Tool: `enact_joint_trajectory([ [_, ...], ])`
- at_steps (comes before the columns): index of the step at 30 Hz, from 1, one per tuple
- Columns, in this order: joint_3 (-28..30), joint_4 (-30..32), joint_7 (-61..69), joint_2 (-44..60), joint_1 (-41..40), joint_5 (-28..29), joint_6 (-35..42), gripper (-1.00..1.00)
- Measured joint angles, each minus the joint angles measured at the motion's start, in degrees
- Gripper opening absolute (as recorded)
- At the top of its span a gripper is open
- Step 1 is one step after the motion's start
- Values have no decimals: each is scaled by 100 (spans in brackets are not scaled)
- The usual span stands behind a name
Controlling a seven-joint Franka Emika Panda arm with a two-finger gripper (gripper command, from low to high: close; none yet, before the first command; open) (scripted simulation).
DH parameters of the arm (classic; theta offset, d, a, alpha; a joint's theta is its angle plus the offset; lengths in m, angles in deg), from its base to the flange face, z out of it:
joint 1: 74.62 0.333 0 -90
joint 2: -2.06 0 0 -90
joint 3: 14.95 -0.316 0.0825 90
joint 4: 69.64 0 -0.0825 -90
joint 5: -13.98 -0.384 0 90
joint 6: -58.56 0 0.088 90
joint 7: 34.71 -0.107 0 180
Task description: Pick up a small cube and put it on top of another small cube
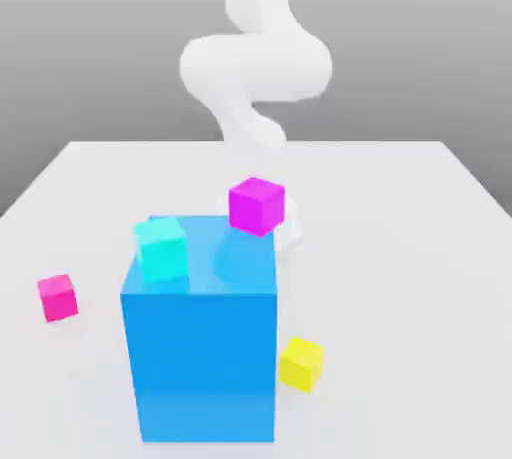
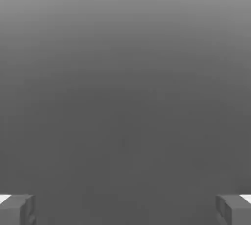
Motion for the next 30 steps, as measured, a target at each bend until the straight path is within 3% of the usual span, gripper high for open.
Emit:
enact_joint_trajectory([
  [12, 521, 933, -791, 1812, -1492, 806, -1053, 0],
  [20, 1198, 1550, -1038, 2987, -2251, 963, -1766, 0],
  [25, 1679, 1952, -902, 3726, -2611, 650, -2253, 0],
  [30, 1813, 2351, -279, 4480, -3182, -344, -2725, 0],
])
